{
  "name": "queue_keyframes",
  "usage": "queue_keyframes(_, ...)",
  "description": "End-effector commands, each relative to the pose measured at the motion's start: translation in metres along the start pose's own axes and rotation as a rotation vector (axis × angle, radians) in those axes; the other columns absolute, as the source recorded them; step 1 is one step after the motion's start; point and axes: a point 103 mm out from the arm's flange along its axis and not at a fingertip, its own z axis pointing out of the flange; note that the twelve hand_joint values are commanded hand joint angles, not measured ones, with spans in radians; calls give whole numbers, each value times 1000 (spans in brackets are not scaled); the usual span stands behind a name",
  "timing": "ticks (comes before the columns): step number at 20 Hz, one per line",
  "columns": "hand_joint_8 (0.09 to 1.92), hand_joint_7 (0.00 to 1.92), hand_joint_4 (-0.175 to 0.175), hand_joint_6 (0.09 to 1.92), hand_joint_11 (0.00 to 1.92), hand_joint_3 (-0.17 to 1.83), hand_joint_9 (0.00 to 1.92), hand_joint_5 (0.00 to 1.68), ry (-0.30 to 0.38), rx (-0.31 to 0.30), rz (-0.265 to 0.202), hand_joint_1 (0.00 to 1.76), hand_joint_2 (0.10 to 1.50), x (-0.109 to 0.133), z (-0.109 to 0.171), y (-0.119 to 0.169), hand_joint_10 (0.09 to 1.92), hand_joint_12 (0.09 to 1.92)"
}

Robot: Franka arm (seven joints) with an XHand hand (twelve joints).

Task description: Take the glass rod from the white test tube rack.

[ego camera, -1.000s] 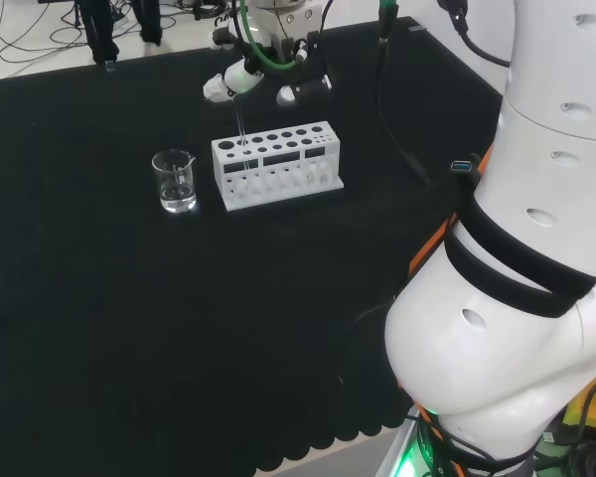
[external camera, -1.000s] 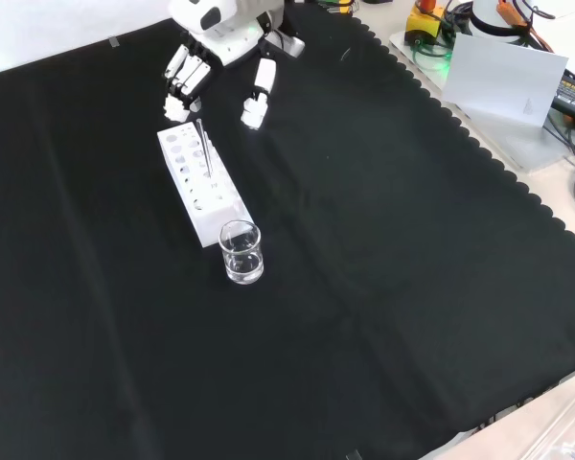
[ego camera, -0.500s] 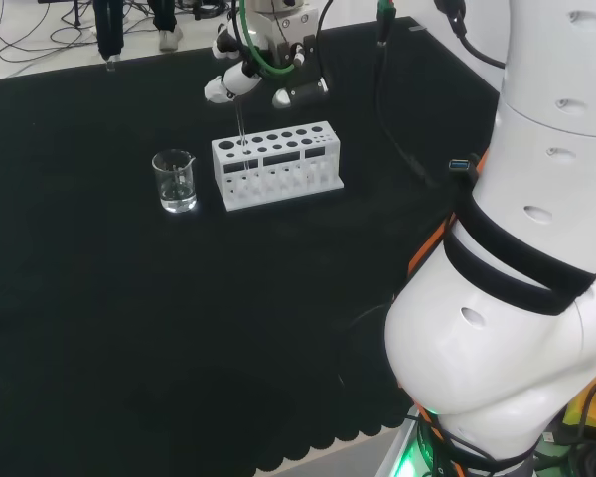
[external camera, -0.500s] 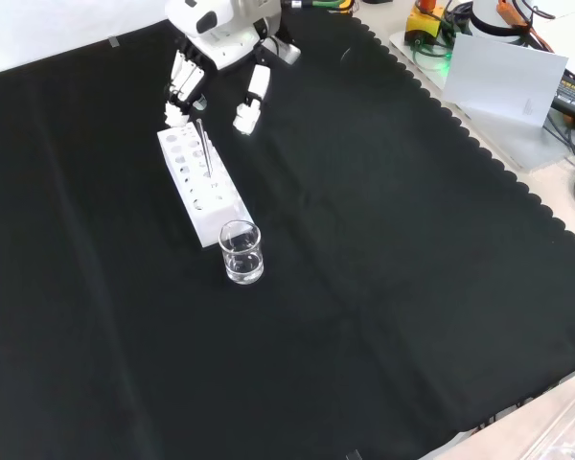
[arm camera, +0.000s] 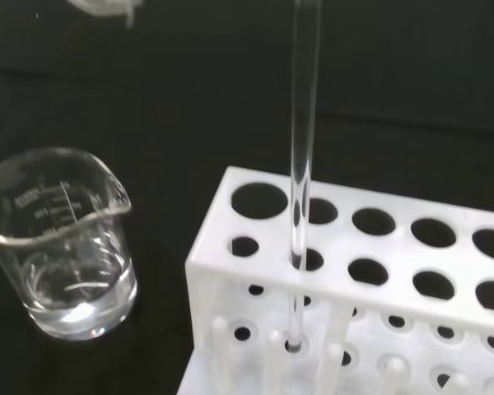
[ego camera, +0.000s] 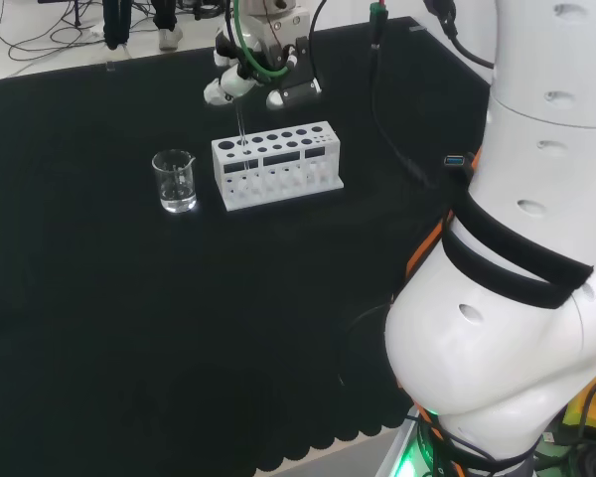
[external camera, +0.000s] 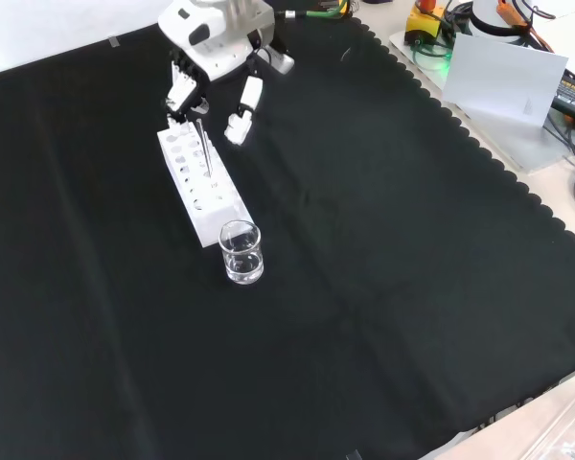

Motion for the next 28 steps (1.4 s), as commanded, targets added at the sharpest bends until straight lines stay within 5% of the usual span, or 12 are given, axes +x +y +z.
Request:
queue_keyframes(1, 924, 800, -175, 762, 1373, 518, 1341, 575, -12, 37, -7, 779, 851, -5, 7, 11, 801, 1067)
queue_keyframes(10, 933, 867, -175, 799, 1561, 532, 1471, 682, 14, 17, 7, 875, 843, -26, 17, 15, 716, 918)
queue_keyframes(23, 919, 1023, -175, 759, 1821, 574, 1678, 840, 47, -17, 20, 1071, 837, -23, 14, 22, 540, 645)
queue_keyframes(28, 950, 1076, -175, 1130, 1904, 90, 1703, 881, 61, -9, 29, 1130, 1117, -20, 14, 21, 532, 543)
